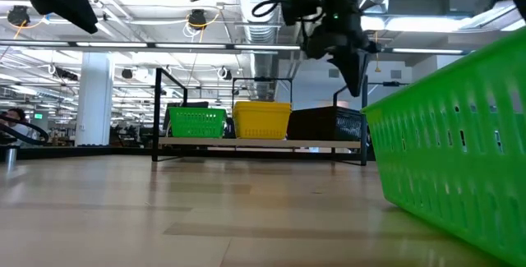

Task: Stack baskets on shelf by color
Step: Adjust the stacked black bins on the shelf

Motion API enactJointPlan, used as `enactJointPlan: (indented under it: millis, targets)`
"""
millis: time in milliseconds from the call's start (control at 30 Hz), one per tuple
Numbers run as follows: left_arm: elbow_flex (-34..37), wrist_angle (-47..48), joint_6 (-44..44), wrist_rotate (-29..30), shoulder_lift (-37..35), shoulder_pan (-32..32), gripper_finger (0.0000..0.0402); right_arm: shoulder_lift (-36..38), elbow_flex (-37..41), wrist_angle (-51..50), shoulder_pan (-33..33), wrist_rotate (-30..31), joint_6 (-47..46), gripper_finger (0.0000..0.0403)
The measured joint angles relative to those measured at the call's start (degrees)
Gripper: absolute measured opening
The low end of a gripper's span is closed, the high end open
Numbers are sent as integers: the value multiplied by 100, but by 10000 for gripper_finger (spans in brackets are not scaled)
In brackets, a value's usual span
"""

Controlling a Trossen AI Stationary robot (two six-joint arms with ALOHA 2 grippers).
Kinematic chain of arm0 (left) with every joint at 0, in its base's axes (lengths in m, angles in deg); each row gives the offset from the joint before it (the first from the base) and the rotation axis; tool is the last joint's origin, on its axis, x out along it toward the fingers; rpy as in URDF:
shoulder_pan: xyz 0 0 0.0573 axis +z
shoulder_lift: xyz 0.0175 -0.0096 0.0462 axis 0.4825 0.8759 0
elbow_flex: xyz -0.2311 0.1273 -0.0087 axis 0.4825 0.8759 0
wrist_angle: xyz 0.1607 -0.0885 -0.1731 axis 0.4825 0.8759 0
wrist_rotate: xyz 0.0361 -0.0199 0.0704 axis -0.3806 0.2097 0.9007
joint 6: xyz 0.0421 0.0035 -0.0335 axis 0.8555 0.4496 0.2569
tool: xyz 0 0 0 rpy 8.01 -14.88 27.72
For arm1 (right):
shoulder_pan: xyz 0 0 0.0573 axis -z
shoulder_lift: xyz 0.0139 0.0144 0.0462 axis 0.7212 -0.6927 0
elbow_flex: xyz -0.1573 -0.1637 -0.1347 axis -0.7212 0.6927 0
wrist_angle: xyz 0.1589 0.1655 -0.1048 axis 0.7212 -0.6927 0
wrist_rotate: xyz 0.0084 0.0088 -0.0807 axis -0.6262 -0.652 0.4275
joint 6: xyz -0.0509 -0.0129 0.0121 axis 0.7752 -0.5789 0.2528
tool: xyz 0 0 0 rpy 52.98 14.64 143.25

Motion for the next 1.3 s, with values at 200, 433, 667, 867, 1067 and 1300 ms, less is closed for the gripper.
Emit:
enactJointPlan:
  millis: [200,433,667,867,1067,1300]
  targets:
    - [0,-2,10,2,0,0,125,656,1001,1286,20,-106,-450,0]
    - [0,-2,-15,4,0,0,125,440,1211,1814,73,-151,-275,0]
    - [0,-4,-39,-4,0,0,125,368,1205,1895,114,96,105,0]
    - [0,-4,-49,-83,0,0,125,368,1204,2206,224,325,308,0]
    - [0,-4,-82,-268,0,0,125,368,1199,2838,221,474,399,0]
    - [0,-4,-95,-269,0,0,125,366,1198,3615,241,459,358,0]
